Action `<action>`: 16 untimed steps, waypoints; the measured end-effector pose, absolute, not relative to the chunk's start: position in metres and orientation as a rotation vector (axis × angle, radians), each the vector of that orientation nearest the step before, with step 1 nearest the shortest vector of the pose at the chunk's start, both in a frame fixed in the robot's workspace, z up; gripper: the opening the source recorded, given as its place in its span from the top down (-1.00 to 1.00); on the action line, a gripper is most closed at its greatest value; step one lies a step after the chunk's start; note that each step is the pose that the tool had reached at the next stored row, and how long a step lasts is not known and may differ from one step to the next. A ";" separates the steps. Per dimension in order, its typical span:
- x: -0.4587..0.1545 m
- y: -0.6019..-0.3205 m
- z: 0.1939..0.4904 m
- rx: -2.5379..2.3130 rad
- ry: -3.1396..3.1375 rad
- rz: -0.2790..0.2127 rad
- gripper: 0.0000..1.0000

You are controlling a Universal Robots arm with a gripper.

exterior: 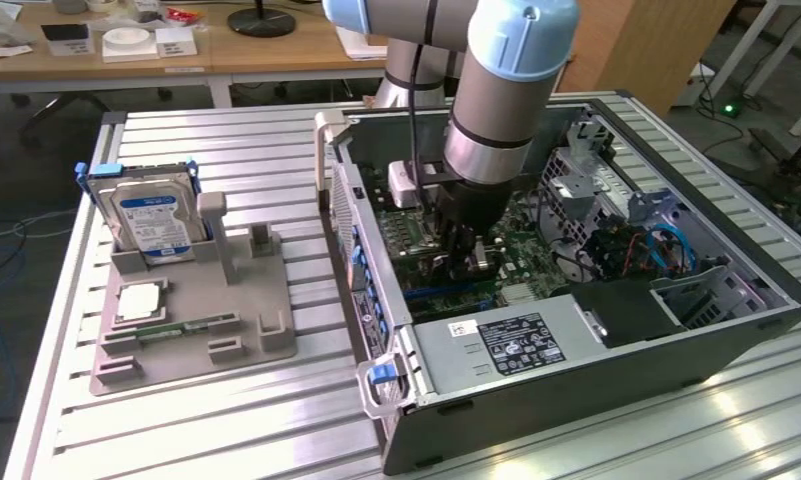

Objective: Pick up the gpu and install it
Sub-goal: 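Insert the gpu into the slot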

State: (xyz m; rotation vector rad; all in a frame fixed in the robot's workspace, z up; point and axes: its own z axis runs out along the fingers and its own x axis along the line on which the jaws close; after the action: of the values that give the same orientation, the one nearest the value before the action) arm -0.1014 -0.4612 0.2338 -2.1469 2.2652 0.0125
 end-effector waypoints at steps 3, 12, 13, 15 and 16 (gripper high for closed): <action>-0.101 -0.461 0.234 -2.147 2.265 0.012 0.44; -0.101 -0.461 0.234 -2.147 2.265 0.012 0.44; -0.101 -0.460 0.234 -2.147 2.266 0.012 0.44; -0.101 -0.460 0.234 -2.147 2.265 0.012 0.44; -0.101 -0.460 0.234 -2.147 2.265 0.012 0.44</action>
State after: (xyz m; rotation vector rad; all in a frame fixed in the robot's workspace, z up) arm -0.1014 -0.4597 0.2338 -2.1470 2.2653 0.0123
